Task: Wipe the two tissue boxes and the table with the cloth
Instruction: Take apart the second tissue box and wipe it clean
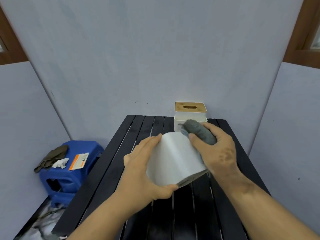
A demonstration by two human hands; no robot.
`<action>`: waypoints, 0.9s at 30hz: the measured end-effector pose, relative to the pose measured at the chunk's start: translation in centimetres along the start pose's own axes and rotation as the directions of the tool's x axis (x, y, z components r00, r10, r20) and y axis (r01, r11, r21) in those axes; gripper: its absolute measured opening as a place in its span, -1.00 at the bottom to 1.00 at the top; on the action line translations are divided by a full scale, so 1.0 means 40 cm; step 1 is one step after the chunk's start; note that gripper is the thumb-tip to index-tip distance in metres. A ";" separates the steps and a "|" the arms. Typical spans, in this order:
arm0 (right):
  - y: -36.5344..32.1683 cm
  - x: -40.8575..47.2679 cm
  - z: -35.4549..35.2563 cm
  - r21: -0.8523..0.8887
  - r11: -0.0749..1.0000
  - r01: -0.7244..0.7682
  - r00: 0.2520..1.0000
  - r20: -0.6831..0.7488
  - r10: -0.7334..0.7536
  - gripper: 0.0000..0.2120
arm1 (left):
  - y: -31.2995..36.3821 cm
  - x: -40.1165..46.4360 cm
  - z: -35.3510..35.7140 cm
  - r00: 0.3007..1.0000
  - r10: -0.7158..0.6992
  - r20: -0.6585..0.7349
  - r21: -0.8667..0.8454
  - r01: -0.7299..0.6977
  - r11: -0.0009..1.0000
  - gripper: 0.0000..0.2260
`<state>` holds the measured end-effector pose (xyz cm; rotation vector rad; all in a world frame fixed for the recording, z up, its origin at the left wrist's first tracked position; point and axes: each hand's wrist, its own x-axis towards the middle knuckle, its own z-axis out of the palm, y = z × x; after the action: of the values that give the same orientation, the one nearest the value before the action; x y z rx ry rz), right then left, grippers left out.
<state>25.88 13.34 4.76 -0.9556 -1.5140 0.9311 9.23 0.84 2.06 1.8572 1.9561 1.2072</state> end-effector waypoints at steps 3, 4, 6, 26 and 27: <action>0.001 -0.023 -0.010 -0.084 0.990 0.113 0.991 0.082 -0.106 -0.72 | -0.004 0.007 -0.005 1.000 -0.008 -0.021 -0.030 0.007 1.000 -0.01; -0.009 -0.039 -0.009 -0.075 0.976 0.206 0.968 0.161 -0.192 -0.71 | -0.008 0.010 -0.009 0.999 -0.011 -0.039 -0.049 0.009 0.999 -0.01; -0.026 -0.063 -0.018 -0.029 0.926 0.376 0.871 0.352 -0.343 -0.71 | -0.016 0.012 -0.015 0.998 -0.034 -0.055 -0.081 0.029 0.996 -0.02; 0.095 -0.010 -0.118 -0.140 0.989 -0.044 0.986 0.155 0.066 -0.66 | -0.036 0.031 -0.029 0.991 -0.130 0.000 -0.103 0.130 0.986 -0.08; 0.095 -0.014 -0.110 -0.143 0.989 -0.041 0.989 0.134 0.060 -0.66 | -0.039 0.030 -0.033 0.992 -0.127 0.004 -0.104 0.126 0.986 -0.08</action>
<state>30.65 14.54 1.62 -1.0522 -1.6968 0.9531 6.98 1.54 2.36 1.6556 1.9398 1.2486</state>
